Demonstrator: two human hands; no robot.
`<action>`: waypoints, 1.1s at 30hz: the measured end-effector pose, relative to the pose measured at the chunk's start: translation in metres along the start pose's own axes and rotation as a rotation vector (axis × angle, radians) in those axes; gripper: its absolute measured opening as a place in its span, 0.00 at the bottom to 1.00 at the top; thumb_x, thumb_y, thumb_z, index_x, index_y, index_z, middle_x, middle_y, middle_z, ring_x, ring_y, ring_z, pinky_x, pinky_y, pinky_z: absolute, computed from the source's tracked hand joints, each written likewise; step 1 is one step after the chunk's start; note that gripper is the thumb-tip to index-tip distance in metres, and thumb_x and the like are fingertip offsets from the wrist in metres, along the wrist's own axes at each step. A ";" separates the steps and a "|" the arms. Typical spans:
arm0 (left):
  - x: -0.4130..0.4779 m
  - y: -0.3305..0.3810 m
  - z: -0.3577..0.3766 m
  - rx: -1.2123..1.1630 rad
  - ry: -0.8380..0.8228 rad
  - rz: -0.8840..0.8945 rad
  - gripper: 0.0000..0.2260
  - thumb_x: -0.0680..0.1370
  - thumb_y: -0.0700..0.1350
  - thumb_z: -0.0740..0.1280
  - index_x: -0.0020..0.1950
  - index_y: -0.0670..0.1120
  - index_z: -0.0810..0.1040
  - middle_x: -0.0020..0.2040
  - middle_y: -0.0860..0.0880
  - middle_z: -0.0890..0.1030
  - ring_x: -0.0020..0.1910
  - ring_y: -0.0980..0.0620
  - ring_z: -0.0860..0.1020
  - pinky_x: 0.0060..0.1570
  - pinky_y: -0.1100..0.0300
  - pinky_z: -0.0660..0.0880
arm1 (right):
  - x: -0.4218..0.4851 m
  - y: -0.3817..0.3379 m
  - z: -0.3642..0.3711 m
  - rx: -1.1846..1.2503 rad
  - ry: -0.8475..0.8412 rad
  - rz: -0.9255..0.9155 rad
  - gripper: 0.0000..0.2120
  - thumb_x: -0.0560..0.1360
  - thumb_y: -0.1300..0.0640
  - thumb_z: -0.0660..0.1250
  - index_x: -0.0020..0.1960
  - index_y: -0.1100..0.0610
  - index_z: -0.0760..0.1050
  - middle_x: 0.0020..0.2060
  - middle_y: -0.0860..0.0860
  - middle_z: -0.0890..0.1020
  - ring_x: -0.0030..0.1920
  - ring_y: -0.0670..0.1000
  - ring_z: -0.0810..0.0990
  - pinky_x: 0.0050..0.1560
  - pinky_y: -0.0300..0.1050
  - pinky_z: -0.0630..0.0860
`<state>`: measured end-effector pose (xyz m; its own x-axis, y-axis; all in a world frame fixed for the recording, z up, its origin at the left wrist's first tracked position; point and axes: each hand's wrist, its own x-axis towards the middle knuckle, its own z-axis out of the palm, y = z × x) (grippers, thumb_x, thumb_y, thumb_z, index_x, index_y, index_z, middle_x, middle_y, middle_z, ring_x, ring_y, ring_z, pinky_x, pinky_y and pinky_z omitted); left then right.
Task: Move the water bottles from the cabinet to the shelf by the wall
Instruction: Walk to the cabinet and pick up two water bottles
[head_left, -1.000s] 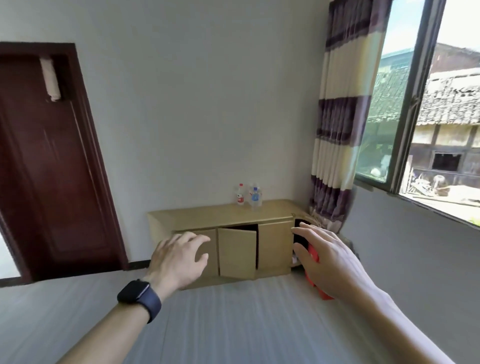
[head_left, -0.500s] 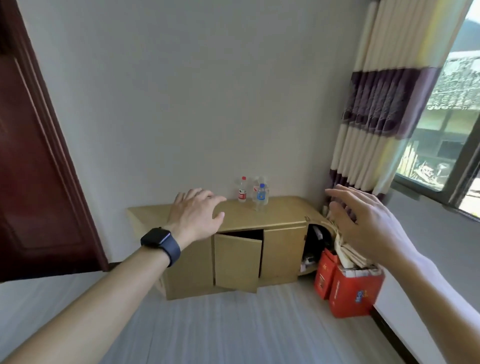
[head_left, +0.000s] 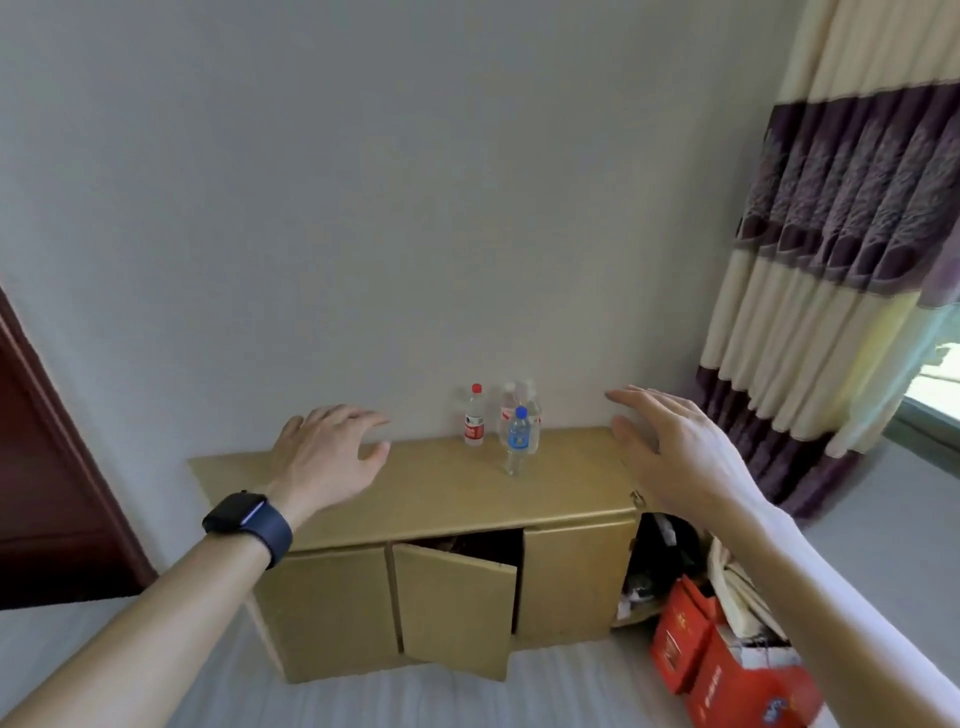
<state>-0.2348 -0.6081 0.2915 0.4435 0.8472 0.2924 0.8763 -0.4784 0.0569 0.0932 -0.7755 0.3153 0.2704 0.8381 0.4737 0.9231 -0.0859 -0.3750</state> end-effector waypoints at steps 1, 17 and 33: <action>0.019 -0.002 0.009 -0.004 -0.002 -0.005 0.21 0.81 0.60 0.56 0.73 0.59 0.68 0.72 0.56 0.71 0.71 0.51 0.68 0.69 0.48 0.65 | 0.017 0.010 0.011 0.004 -0.011 0.001 0.17 0.81 0.44 0.58 0.69 0.39 0.70 0.69 0.37 0.73 0.72 0.43 0.64 0.67 0.46 0.69; 0.343 -0.012 0.230 -0.132 -0.248 0.026 0.20 0.80 0.56 0.59 0.73 0.59 0.68 0.70 0.55 0.72 0.69 0.51 0.70 0.66 0.53 0.64 | 0.260 0.152 0.210 0.041 -0.203 0.183 0.17 0.81 0.48 0.60 0.69 0.41 0.71 0.64 0.38 0.75 0.68 0.43 0.68 0.60 0.37 0.65; 0.514 0.062 0.431 -0.411 -0.623 -0.055 0.26 0.79 0.47 0.63 0.77 0.52 0.61 0.78 0.49 0.56 0.74 0.46 0.63 0.67 0.53 0.68 | 0.437 0.291 0.438 0.144 -0.700 0.428 0.24 0.81 0.42 0.58 0.75 0.42 0.60 0.67 0.46 0.75 0.64 0.51 0.76 0.57 0.44 0.71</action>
<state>0.1285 -0.1024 0.0340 0.5330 0.7877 -0.3089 0.8133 -0.3762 0.4439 0.3596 -0.1982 0.0640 0.3136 0.8939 -0.3204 0.7222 -0.4436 -0.5307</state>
